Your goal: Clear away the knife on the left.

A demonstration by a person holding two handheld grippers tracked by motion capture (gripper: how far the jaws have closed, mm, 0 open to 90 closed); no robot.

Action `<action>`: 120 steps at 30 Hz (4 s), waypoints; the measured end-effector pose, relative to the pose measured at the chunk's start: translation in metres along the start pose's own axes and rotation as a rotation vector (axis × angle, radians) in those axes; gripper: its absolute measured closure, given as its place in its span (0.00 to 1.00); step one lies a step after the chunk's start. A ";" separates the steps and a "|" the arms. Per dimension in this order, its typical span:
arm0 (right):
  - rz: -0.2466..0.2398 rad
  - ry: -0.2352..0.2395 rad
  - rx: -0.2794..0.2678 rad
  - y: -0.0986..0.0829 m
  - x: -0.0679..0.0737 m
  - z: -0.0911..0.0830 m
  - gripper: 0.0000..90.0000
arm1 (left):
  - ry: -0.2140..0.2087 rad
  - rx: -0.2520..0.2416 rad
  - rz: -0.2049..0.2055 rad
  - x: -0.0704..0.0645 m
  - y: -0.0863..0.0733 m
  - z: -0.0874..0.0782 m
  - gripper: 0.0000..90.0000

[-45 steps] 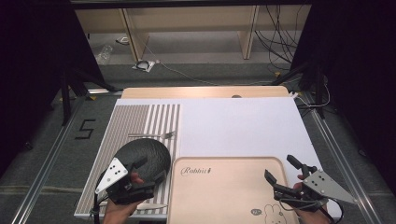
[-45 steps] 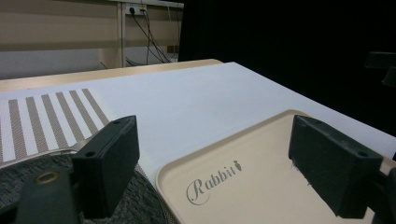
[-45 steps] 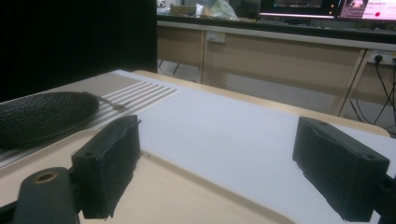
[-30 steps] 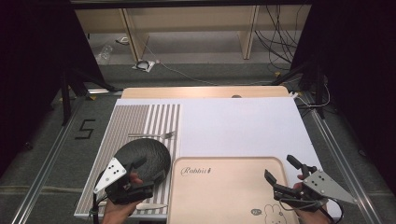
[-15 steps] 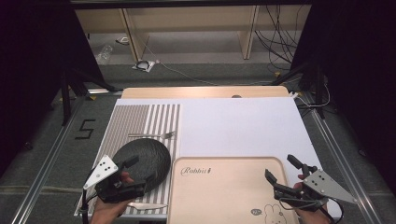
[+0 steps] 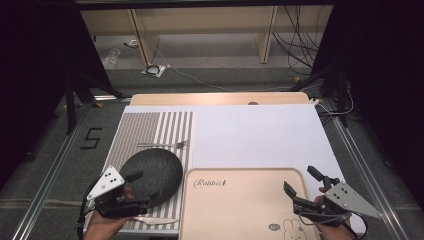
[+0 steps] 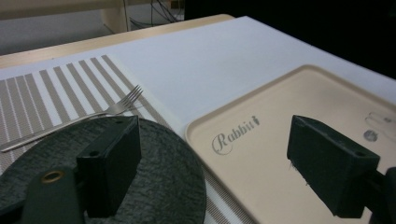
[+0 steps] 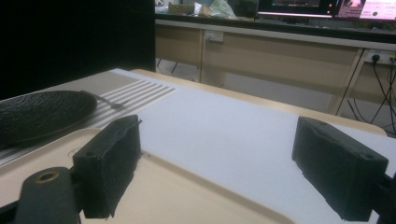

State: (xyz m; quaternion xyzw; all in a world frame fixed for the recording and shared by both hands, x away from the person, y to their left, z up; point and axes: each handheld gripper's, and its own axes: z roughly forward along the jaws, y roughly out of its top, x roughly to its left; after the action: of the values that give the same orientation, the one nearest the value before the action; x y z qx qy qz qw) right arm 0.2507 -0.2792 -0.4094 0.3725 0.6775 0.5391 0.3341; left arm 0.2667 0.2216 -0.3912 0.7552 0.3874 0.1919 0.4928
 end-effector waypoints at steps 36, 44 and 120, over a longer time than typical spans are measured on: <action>-0.005 0.024 0.020 -0.001 0.005 0.002 0.18 | 0.068 0.393 0.147 0.023 -0.022 -0.011 0.21; -0.004 0.026 0.025 -0.002 0.005 0.003 0.18 | 0.058 0.486 0.187 0.028 -0.030 -0.010 0.22; 0.000 0.031 0.039 -0.003 0.005 0.006 0.19 | -0.106 0.991 0.342 0.043 -0.057 0.033 0.78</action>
State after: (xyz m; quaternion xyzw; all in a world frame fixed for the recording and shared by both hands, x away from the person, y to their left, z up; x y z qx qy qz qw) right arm 0.2531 -0.2729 -0.4140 0.3706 0.6928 0.5316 0.3163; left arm 0.2931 0.2478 -0.4605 0.9588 0.2773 0.0249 0.0570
